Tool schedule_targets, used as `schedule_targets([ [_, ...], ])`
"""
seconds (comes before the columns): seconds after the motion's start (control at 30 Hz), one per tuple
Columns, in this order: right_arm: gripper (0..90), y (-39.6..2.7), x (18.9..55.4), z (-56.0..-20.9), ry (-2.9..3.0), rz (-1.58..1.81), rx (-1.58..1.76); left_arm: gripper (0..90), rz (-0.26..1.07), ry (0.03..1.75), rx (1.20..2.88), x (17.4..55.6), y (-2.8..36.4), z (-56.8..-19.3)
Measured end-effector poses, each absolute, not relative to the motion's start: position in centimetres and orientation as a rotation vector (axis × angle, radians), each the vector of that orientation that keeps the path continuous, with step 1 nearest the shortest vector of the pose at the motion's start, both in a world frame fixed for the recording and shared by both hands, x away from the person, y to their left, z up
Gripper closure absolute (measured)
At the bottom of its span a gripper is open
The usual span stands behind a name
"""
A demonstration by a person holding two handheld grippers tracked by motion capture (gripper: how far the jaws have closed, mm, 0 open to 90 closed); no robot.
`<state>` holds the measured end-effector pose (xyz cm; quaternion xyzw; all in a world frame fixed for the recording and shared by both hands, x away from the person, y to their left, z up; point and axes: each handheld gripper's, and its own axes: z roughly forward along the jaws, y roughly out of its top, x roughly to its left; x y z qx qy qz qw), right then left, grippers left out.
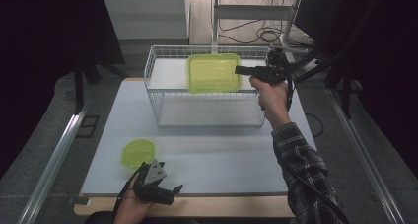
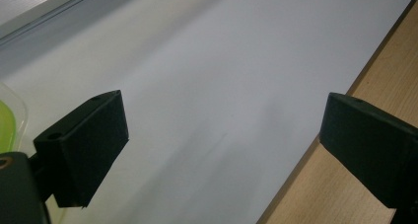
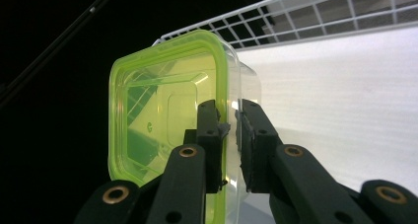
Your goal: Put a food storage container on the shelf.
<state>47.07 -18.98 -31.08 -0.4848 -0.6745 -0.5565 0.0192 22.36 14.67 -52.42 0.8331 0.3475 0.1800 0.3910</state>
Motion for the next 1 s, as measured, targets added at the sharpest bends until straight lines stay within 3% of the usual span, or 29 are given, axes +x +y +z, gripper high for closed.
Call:
schedule_targets([
  [0.53, 79.0, -18.2, 48.9, -31.3, -2.107, -1.714, -1.615, 4.2, 0.459, 0.873, 2.14, 22.4, 14.6, -52.5],
  [1.0, 71.8, -17.2, 49.8, -31.0, -2.333, -1.657, -1.691, 4.2, 0.459, 0.865, 2.156, 22.4, 14.4, -52.6],
])
